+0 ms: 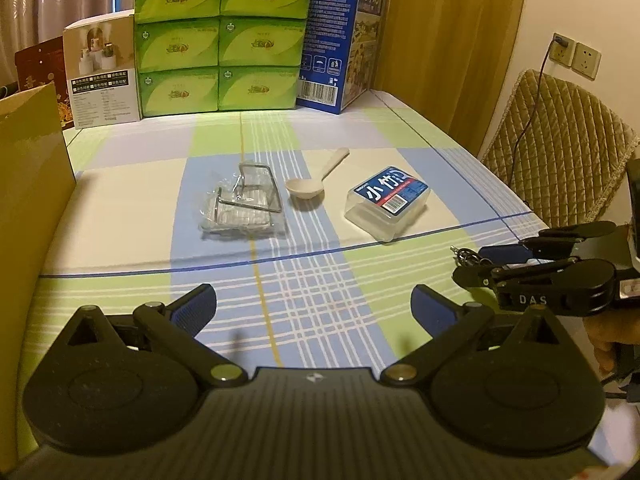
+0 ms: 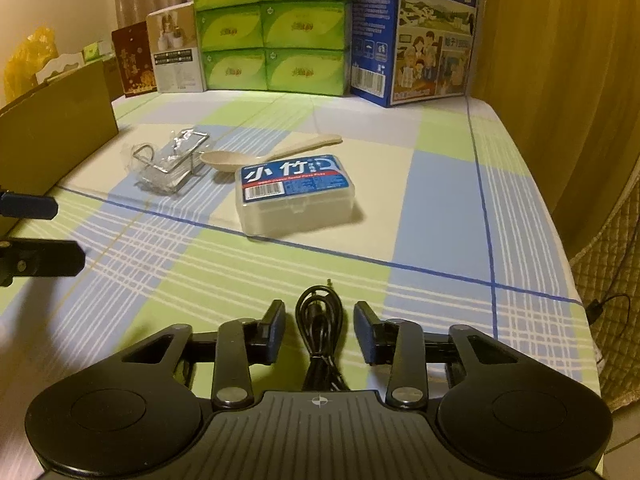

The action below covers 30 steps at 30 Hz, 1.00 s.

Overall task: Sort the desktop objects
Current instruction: 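Grasp the black cable with the right tool, then grasp the plastic-wrapped wire rack with the left tool while the right tool holds the cable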

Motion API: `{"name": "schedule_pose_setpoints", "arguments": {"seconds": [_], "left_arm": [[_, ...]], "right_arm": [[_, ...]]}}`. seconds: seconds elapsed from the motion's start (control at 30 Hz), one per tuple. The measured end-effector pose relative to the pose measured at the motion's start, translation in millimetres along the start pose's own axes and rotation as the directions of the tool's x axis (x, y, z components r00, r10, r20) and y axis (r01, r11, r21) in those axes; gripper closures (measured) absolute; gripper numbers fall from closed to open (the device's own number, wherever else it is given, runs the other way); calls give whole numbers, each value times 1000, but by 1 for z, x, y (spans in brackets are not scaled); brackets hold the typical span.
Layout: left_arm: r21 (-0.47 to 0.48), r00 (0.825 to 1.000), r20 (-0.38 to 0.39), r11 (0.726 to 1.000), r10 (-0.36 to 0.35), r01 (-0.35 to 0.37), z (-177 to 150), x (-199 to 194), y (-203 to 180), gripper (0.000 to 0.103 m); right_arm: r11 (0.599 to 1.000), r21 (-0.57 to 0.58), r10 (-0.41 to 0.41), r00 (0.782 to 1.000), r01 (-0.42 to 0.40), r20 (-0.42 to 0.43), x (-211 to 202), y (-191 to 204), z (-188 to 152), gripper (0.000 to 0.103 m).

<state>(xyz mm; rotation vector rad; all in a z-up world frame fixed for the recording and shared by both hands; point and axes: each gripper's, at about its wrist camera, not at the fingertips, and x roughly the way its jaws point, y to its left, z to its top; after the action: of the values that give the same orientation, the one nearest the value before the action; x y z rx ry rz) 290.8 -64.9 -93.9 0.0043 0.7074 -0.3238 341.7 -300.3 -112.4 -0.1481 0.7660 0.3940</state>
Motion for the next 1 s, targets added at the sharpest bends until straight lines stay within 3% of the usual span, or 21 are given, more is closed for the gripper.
{"name": "schedule_pose_setpoints", "arguments": {"seconds": [0.13,0.47,1.0], "left_arm": [[1,1000,0,1000,3,-3,0,0,0,1],[5,1000,7,1000,2,-2,2,0,1,1],[5,996,38,997,75,-75,19,21,29,1]], "right_arm": [[1000,-9,-3,1000,3,5,1,1,0,80],[999,-33,8,1000,-8,1,-1,19,3,83],[994,97,45,993,-55,106,0,47,53,83]]}}
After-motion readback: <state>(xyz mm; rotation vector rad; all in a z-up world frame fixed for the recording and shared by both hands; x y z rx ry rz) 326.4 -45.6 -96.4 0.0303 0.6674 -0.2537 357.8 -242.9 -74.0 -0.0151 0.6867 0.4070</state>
